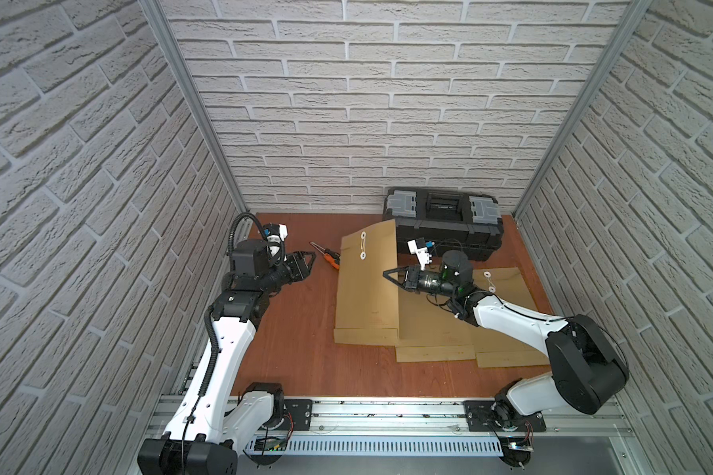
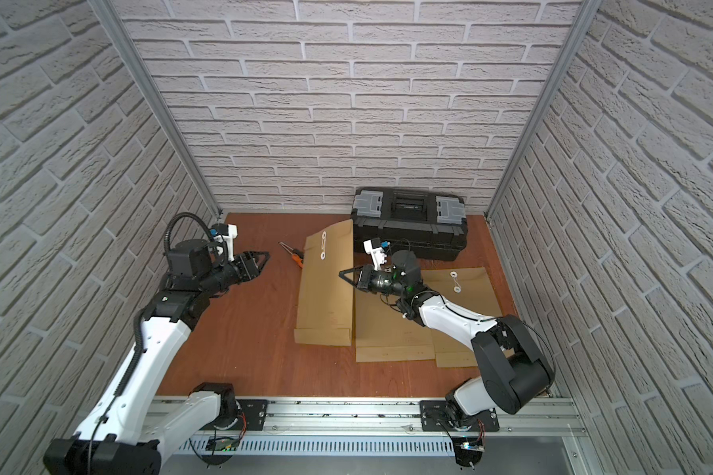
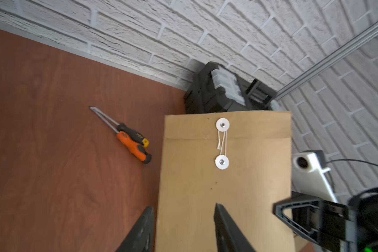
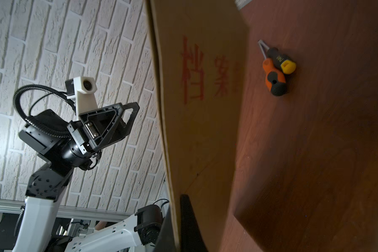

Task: Close the mouth of the file bag
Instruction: Place the file bag at the center of the board.

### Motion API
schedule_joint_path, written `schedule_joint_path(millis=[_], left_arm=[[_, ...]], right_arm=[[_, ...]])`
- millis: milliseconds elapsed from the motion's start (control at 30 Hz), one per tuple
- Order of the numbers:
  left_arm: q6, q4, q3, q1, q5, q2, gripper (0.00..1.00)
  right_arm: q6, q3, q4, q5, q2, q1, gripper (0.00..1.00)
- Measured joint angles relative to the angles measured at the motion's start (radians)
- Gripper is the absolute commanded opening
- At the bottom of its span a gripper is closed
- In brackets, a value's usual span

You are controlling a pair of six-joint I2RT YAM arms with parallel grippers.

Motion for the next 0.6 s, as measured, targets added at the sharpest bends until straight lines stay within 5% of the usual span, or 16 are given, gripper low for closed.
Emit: schedule_joint_path(millis=[367,600], left_arm=[[0.054,-0.061,-0.057,0.000,-0.118,-0.043,0.49],[0.068,-0.061,-0.069,0.000,-0.122,-0.047,0.49]], right_arm=[[0.191,0.076,0.151,0.200,0.352,0.189,0.03],[0.213,0.212,-0.045,0.290,0.428,0.261,0.03]])
